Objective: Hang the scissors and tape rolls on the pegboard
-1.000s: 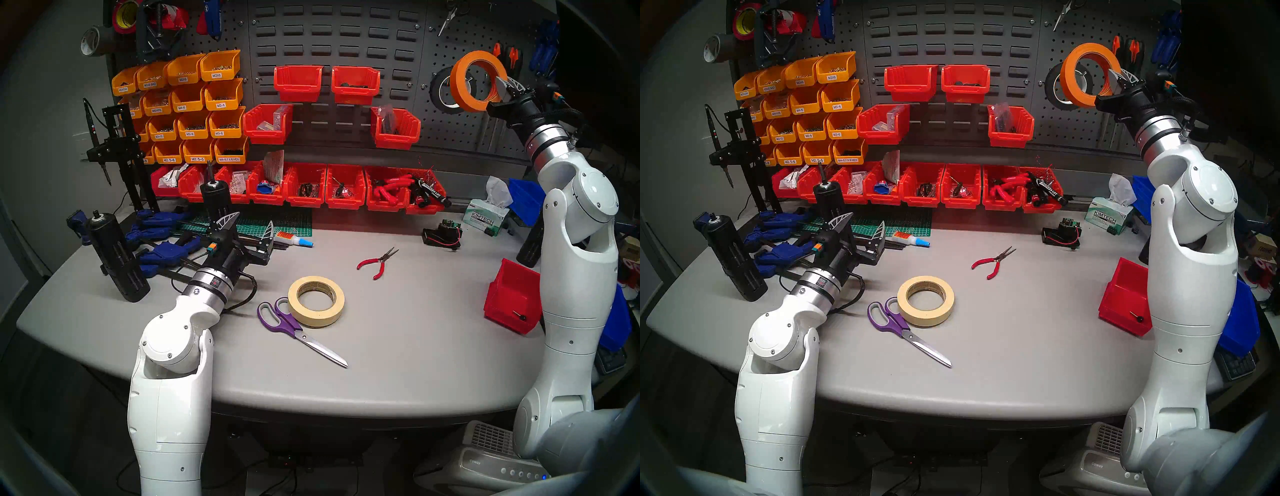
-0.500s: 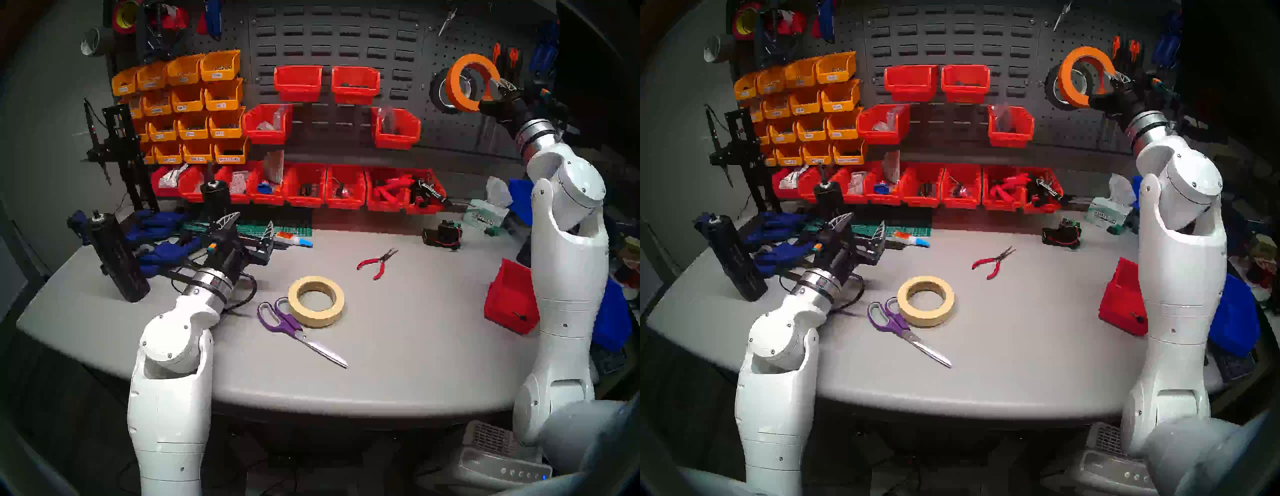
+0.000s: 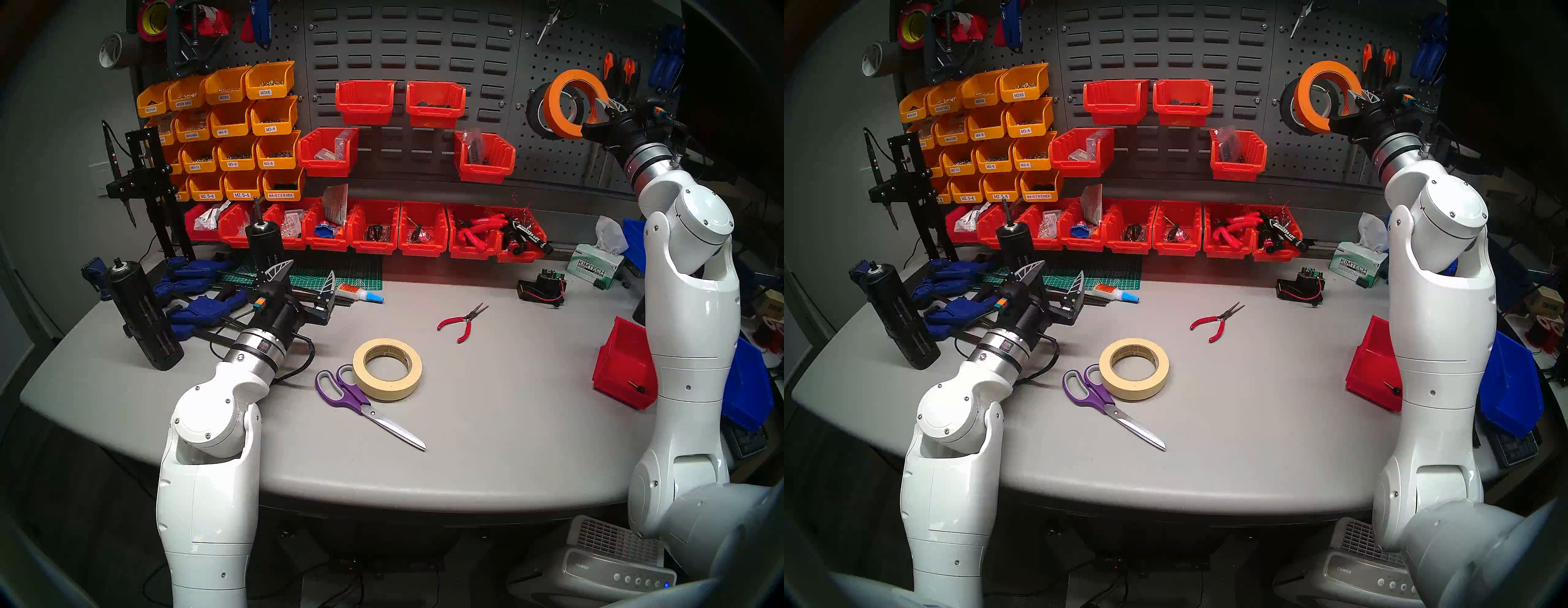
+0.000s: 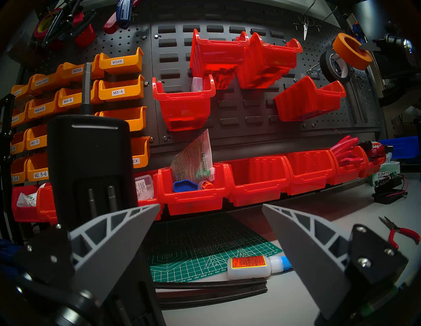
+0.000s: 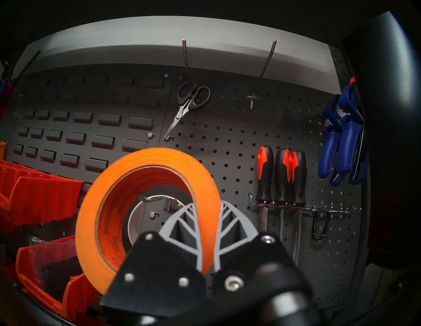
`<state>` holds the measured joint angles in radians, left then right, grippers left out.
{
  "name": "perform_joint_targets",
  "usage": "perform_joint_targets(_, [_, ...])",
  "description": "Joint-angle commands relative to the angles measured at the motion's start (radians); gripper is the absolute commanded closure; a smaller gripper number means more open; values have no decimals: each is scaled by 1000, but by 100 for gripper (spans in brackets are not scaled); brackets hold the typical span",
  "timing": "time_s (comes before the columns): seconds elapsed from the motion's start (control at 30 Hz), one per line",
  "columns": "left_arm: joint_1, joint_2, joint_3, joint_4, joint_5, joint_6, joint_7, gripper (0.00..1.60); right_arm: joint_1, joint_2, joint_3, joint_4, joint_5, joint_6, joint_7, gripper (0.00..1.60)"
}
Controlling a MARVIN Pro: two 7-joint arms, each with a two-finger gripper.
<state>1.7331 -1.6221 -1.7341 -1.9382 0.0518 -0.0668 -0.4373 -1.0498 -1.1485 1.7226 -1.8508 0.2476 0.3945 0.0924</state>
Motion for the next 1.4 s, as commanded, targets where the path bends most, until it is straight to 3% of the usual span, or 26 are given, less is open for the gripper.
perform_joint_targets(0.0, [0,0,0,0,0,-7,0,0,44,7,2,-9,7,16,4,160])
perform_joint_targets(0.83, [0,0,0,0,0,-6,0,0,94,-15,-52,35,-1,56,-25,160])
perform_joint_targets(1.37, [0,0,0,0,0,-6,0,0,124,-4,-48,38,6,101,-42,160])
